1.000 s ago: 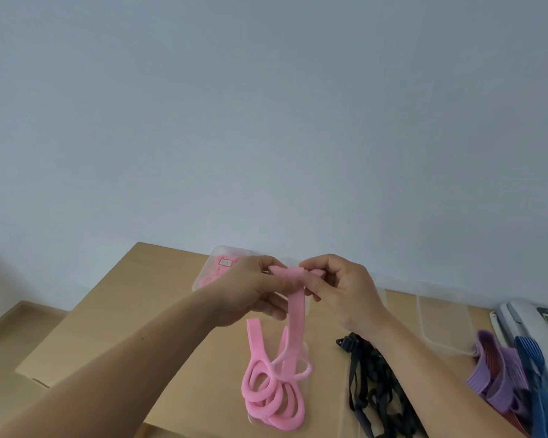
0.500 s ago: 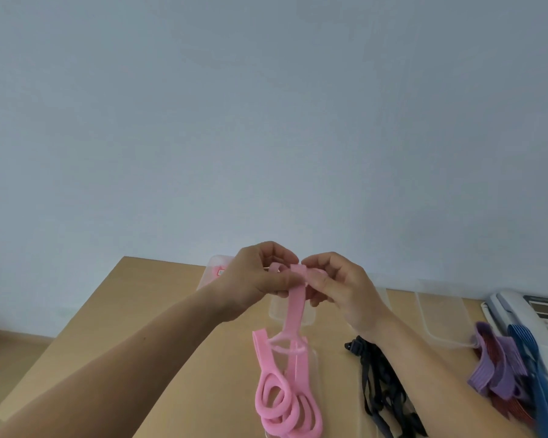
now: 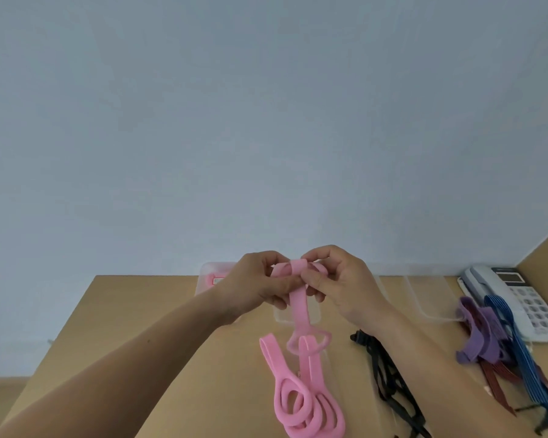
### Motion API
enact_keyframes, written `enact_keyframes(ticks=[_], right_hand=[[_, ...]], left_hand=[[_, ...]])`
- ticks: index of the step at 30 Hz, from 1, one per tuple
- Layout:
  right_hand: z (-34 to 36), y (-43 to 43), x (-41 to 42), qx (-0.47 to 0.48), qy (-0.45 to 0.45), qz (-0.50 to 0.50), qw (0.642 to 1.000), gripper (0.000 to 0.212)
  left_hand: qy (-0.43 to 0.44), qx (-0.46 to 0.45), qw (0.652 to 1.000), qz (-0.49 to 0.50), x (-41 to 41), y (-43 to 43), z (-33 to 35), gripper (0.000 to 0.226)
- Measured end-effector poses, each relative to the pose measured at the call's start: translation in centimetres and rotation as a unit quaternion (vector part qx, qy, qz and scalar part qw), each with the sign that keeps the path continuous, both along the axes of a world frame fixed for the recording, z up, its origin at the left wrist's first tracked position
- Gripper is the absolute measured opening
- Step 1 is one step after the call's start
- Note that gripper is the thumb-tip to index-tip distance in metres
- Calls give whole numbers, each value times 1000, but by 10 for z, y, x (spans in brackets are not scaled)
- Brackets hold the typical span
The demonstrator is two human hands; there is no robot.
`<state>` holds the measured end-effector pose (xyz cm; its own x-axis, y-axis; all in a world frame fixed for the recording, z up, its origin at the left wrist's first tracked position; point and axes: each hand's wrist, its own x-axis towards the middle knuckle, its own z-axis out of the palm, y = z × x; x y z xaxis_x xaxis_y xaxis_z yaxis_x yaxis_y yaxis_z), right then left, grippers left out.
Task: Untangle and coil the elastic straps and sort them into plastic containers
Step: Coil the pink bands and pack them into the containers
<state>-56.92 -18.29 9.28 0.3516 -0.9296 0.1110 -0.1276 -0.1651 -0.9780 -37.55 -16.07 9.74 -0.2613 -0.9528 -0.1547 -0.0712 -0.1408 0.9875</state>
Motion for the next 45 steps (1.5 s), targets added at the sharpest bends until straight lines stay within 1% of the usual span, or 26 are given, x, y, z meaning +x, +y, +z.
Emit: enact_keyframes(ticks=[1,4,5,8,9,12,14,17,19,21,23,26,28,30,36,40,43,45], right_hand=[[0,1,2,-10,6,-3,1000,19],[-2,5,5,-44,28,-16,999,23],[-3,6,6,-53,35,-21,998,21],[-6,9,6,-76,44,-28,996,19],[-5,10,5,-76,40,-27,996,20],[-4,12,1,-49,11,-11,999,24],[-1,13,-4,-24,-8,2,1000,23],[3,12,-8,19,-37,-6,999,20],[4,11,-11,44,-24,-13,999,10],[4,10,-14,58,-2,-5,998,11],[4,9,-16,65,1,5,998,13],[4,9,-17,53,15,13,998,11],[3,9,-17,35,18,15,999,8],[3,10,-17,11,12,16,1000,6],[7,11,-16,-25,-9,26,999,7],[6,10,-19,-26,-15,37,999,14],[5,9,-22,-15,-23,63,998,28],[3,9,-23,-11,-18,70,997,32]], left_hand=[[10,5,1000,-6,2,-1,0,22],[52,29,998,-22,5,-3,2,33],[60,37,997,-26,5,-3,3,32],[82,57,994,-32,5,-4,7,19],[95,65,993,-34,5,-4,7,21],[117,75,989,-45,4,-3,7,35],[118,59,990,-43,2,-2,7,35],[103,21,994,-22,-4,-2,5,27],[84,-9,996,-12,-9,0,4,24],[65,-32,997,-3,-13,3,4,24],[57,-46,997,2,-16,6,4,23],[53,-50,997,1,-19,11,3,24],[48,-36,998,10,-20,13,3,34],[50,-3,999,18,-20,14,5,44],[27,51,998,10,-16,19,10,35],[79,84,993,-3,-17,19,15,45],[107,92,990,20,-18,16,16,40],[109,85,990,29,-20,15,16,38]])
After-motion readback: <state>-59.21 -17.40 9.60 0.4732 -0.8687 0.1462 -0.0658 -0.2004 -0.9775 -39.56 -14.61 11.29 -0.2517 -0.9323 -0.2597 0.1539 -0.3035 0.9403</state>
